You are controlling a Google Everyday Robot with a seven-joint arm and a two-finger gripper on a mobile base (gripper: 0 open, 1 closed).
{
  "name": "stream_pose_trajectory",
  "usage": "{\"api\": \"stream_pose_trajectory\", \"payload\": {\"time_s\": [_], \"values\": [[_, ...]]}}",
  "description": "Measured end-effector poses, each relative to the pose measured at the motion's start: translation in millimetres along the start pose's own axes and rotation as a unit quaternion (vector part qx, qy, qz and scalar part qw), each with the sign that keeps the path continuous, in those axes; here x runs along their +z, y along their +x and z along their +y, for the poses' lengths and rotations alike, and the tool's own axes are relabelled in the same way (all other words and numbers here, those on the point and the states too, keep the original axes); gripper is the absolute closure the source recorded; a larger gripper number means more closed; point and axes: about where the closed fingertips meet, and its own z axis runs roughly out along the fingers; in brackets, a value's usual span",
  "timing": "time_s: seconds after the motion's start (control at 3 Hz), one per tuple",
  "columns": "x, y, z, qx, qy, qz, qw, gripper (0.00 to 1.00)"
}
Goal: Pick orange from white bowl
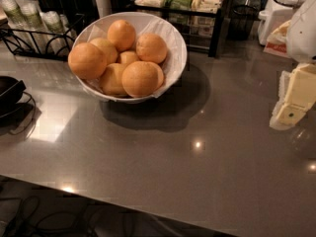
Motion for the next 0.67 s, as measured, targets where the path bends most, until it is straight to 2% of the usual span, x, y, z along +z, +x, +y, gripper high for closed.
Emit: {"api": "stream_pose_trajectory", "payload": {"time_s": [0.33, 0.67], "values": [[0, 0, 0, 0.0, 0.0, 0.0, 1.0, 0.0], [5, -34, -4, -0.03, 0.001, -0.048, 0.9984, 0.0]]}}
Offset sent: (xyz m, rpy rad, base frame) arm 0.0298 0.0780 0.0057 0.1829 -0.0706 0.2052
